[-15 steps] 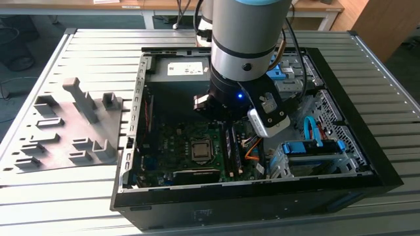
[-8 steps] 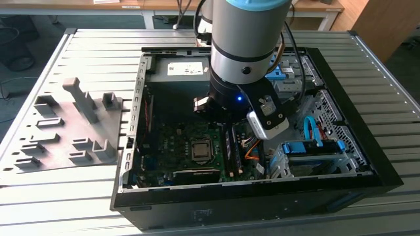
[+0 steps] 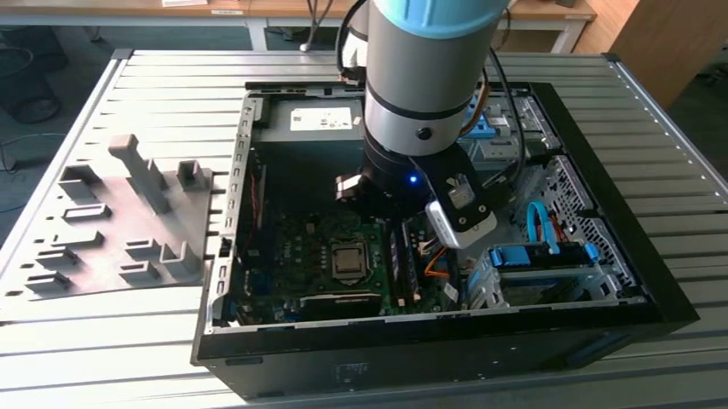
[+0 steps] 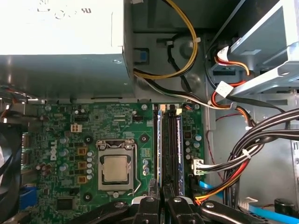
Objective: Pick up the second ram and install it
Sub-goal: 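Insert the second ram into the second slot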
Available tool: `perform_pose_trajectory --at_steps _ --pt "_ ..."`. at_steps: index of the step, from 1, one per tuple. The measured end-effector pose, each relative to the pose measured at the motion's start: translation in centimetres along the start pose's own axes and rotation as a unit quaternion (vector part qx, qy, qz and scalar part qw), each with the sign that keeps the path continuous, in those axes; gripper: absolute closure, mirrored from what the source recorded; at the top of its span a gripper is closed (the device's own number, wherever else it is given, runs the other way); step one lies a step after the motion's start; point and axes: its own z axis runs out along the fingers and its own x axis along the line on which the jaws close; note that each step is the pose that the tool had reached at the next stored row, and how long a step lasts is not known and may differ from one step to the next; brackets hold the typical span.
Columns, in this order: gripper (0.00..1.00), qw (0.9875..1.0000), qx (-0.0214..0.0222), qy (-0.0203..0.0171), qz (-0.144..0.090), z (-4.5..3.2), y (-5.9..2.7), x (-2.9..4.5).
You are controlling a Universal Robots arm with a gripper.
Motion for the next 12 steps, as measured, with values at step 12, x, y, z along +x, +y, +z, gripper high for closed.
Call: perform_pose_trajectory --at_steps 12 --pt "0.86 1.0 0.0 0.0 0.0 1.44 -0.17 0.03"
